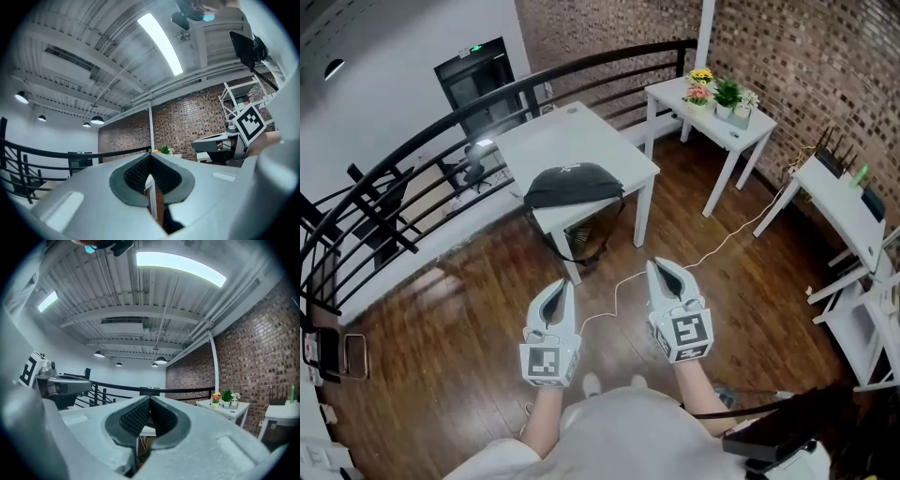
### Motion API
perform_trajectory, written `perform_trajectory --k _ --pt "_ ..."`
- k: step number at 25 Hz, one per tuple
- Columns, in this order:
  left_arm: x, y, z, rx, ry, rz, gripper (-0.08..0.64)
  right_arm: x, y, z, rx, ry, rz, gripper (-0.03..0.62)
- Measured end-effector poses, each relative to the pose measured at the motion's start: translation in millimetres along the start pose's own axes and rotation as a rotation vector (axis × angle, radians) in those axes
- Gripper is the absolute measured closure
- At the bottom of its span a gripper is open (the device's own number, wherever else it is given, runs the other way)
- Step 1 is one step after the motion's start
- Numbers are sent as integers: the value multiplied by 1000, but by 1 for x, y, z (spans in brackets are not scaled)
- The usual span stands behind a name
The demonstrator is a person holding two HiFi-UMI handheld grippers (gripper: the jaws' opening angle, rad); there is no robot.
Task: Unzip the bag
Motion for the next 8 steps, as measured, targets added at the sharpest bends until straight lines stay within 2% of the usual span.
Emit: perform_trajectory --k 8 --pt "-5 -30 -6 4 -11 -20 543 -3 -13 41 41 5 5 601"
Point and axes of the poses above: the fingertips, and each gripper's own axes: y forward along the fingers, z to its left, x out of its top, the point moved 9 cm from there along -y, backward along the fingers, and after that the axes turned 12 degrees about -y, right-handed, at the moved point
